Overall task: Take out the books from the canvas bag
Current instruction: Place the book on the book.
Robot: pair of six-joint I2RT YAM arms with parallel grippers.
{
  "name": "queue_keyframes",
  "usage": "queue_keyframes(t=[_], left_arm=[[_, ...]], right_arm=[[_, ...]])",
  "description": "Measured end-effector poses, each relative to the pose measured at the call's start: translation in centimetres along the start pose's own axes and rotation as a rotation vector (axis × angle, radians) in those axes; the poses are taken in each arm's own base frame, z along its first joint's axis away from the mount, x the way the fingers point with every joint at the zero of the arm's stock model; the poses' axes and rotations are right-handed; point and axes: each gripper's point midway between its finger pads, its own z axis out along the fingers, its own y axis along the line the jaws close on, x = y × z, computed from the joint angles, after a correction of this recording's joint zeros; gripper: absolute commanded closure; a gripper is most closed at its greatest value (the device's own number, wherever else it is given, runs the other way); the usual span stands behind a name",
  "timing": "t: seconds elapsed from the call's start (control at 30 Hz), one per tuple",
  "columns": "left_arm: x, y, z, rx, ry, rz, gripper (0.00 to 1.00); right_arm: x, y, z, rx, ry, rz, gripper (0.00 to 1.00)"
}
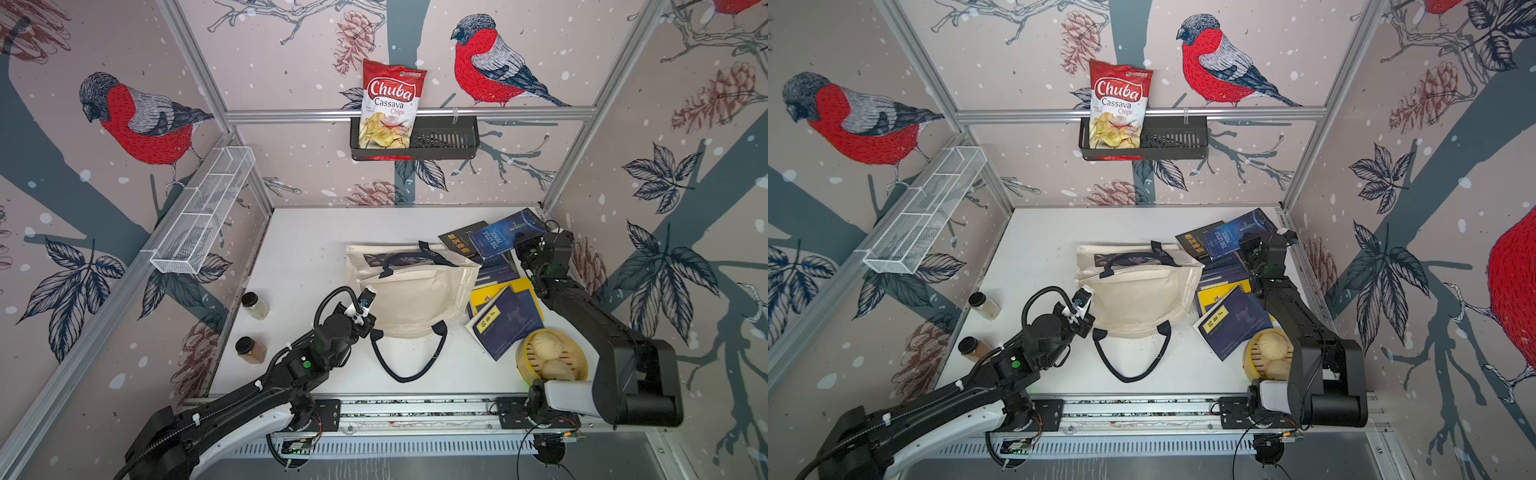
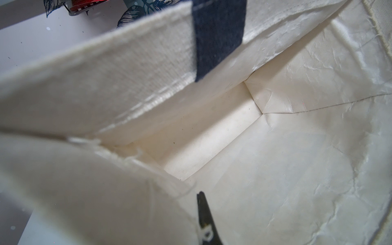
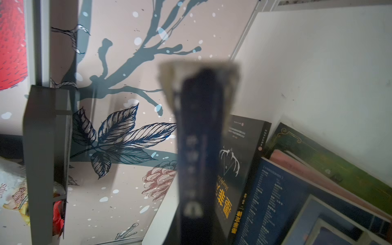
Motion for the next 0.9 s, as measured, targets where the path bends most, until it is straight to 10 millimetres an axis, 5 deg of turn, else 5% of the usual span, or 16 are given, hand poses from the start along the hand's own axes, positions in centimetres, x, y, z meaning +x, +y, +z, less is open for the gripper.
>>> queue_keyframes(t=[0.17, 0.57, 0.9], left_arm=[[0.0, 0.0, 0.0, 0.001, 0.003, 0.001, 1.0], [0.3, -0.1, 0.0, 0.003, 0.012, 0.006, 1.0], [0.4, -0.1, 0.1, 0.004, 0.016, 0.008, 1.0]], right_arm=[[1.7, -2.7, 1.6, 0.045, 0.051, 0.032, 1.0], [2.5, -4.7, 2.6, 0.076, 0.067, 0.044, 0.96], [4.2, -6.8, 2.7, 0.118, 0.117, 0.071, 0.63]])
